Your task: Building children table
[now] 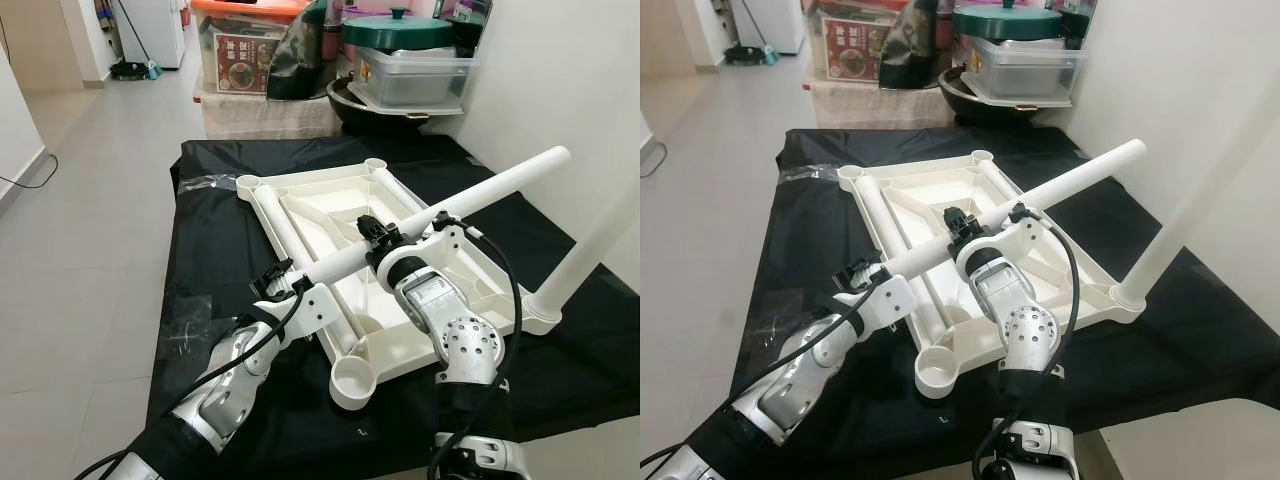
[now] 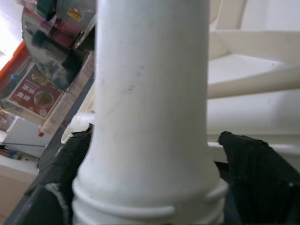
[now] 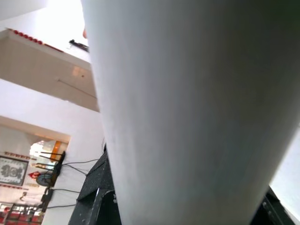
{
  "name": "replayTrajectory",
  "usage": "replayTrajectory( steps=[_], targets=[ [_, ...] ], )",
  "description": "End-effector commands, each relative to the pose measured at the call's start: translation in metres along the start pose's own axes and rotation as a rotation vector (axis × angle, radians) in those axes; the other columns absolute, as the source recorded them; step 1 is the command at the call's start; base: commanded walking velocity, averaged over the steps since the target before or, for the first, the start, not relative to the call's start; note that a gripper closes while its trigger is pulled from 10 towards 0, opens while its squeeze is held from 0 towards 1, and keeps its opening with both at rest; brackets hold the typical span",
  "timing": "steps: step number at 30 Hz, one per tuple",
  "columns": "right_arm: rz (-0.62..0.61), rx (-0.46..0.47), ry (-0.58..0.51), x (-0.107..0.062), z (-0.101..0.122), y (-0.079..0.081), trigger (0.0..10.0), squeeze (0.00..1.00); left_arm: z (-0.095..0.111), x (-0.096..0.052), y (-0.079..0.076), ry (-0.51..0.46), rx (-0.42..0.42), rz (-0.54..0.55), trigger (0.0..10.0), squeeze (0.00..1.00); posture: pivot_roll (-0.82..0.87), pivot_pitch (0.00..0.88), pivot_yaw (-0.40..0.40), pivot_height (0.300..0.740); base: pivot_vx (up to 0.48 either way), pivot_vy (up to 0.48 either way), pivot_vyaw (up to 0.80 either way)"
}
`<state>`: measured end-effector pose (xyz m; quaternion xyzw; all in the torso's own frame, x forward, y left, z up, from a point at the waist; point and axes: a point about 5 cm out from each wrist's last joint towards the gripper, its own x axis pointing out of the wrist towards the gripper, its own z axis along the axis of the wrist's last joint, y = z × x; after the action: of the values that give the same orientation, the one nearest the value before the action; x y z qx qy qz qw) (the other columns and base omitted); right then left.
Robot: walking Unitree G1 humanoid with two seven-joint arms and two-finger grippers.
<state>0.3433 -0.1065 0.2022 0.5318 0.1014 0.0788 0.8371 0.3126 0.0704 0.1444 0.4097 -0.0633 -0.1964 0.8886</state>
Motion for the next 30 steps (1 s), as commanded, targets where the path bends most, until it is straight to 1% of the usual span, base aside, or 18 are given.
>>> replayTrajectory(
  steps=[1, 2, 3, 4, 6, 8, 10, 12, 13, 14, 15, 17, 20, 21, 22, 23, 27, 30],
  targets=[
    [0.138, 0.091, 0.066, 0.005, -0.032, 0.043, 0.0, 0.00, 0.002, -0.003, 0.003, -0.023, -0.017, -0.008, 10.0, 1.00, 0.04, 0.000, -0.099, 0.740, 0.000, 0.000, 0.00],
    [0.138, 0.091, 0.066, 0.005, -0.032, 0.043, 0.0, 0.00, 0.002, -0.003, 0.003, -0.023, -0.017, -0.008, 10.0, 1.00, 0.04, 0.000, -0.099, 0.740, 0.000, 0.000, 0.00],
    [0.148, 0.048, 0.053, 0.006, -0.027, 0.041, 0.0, 0.00, 0.009, -0.008, 0.010, -0.060, -0.050, -0.035, 10.0, 1.00, 0.05, 0.000, -0.102, 0.740, 0.000, 0.000, 0.00],
    [0.148, 0.048, 0.053, 0.006, -0.027, 0.041, 0.0, 0.00, 0.009, -0.008, 0.010, -0.060, -0.050, -0.035, 10.0, 1.00, 0.05, 0.000, -0.102, 0.740, 0.000, 0.000, 0.00],
    [0.190, -0.085, 0.008, 0.010, -0.002, 0.039, 0.0, 0.00, 0.029, -0.027, 0.022, -0.185, -0.116, -0.159, 10.0, 1.00, 0.05, 0.000, -0.107, 0.740, 0.000, 0.000, 0.00],
    [0.190, -0.085, 0.008, 0.010, -0.002, 0.039, 0.0, 0.00, 0.029, -0.027, 0.022, -0.185, -0.116, -0.159, 10.0, 1.00, 0.05, 0.000, -0.107, 0.740, 0.000, 0.000, 0.00],
    [0.222, -0.231, -0.050, 0.015, 0.022, 0.041, 0.0, 0.00, 0.040, -0.043, 0.034, -0.277, -0.087, -0.218, 10.0, 1.00, 0.06, 0.000, -0.114, 0.740, 0.000, 0.000, 0.00],
    [0.222, -0.231, -0.050, 0.015, 0.022, 0.041, 0.0, 0.00, 0.040, -0.043, 0.034, -0.277, -0.087, -0.218, 10.0, 1.00, 0.06, 0.000, -0.114, 0.740, 0.000, 0.000, 0.00],
    [0.228, -0.286, -0.080, 0.017, 0.033, 0.043, 0.0, 0.00, 0.041, -0.046, 0.041, -0.289, -0.082, -0.206, 10.0, 0.12, 0.06, 0.000, -0.116, 0.740, 0.000, 0.000, 0.00],
    [0.228, -0.286, -0.080, 0.017, 0.033, 0.043, 0.0, 0.00, 0.041, -0.046, 0.041, -0.289, -0.082, -0.206, 10.0, 0.12, 0.06, 0.000, -0.116, 0.740, 0.000, 0.000, 0.00],
    [0.238, -0.350, -0.123, 0.019, 0.046, 0.046, 0.0, 0.00, 0.040, -0.048, 0.050, -0.285, -0.082, -0.162, 10.0, 0.00, 0.07, 0.000, -0.125, 0.740, 0.000, 0.000, 0.00],
    [0.255, -0.429, -0.181, 0.020, 0.063, 0.053, 0.0, 0.00, 0.035, -0.048, 0.062, -0.258, -0.075, -0.083, 10.0, 0.00, 0.07, 0.000, -0.125, 0.740, 0.000, 0.000, 0.00],
    [0.255, -0.429, -0.181, 0.020, 0.063, 0.053, 0.0, 0.00, 0.035, -0.048, 0.062, -0.258, -0.075, -0.083, 10.0, 0.00, 0.07, 0.000, -0.125, 0.740, 0.000, 0.000, 0.00],
    [0.273, -0.481, -0.212, 0.020, 0.070, 0.058, 0.0, 0.00, 0.032, -0.048, 0.066, -0.246, -0.081, -0.055, 10.0, 0.00, 0.07, 0.000, -0.126, 0.740, 0.000, 0.000, 0.00],
    [0.348, -0.620, -0.291, 0.014, 0.094, 0.076, 0.0, 0.00, 0.022, -0.055, 0.064, -0.213, -0.135, -0.065, 10.0, 0.00, 0.07, 0.000, -0.127, 0.740, 0.000, 0.000, 0.00],
    [0.348, -0.620, -0.291, 0.014, 0.094, 0.076, 0.0, 0.00, 0.022, -0.055, 0.064, -0.213, -0.135, -0.065, 10.0, 0.00, 0.07, 0.000, -0.127, 0.740, 0.000, 0.000, 0.00],
    [0.481, -0.741, -0.329, 0.005, 0.117, 0.096, 0.0, 0.00, 0.013, -0.067, 0.052, -0.181, -0.214, -0.143, 10.0, 0.00, 0.07, 0.000, -0.123, 0.740, 0.000, 0.000, 0.00],
    [0.648, -0.779, -0.279, -0.004, 0.120, 0.112, 0.0, 0.00, 0.006, -0.072, 0.045, -0.150, -0.233, -0.185, 10.0, 0.00, 0.07, 0.000, -0.121, 0.740, 0.000, 0.000, 0.00]
  ],
)
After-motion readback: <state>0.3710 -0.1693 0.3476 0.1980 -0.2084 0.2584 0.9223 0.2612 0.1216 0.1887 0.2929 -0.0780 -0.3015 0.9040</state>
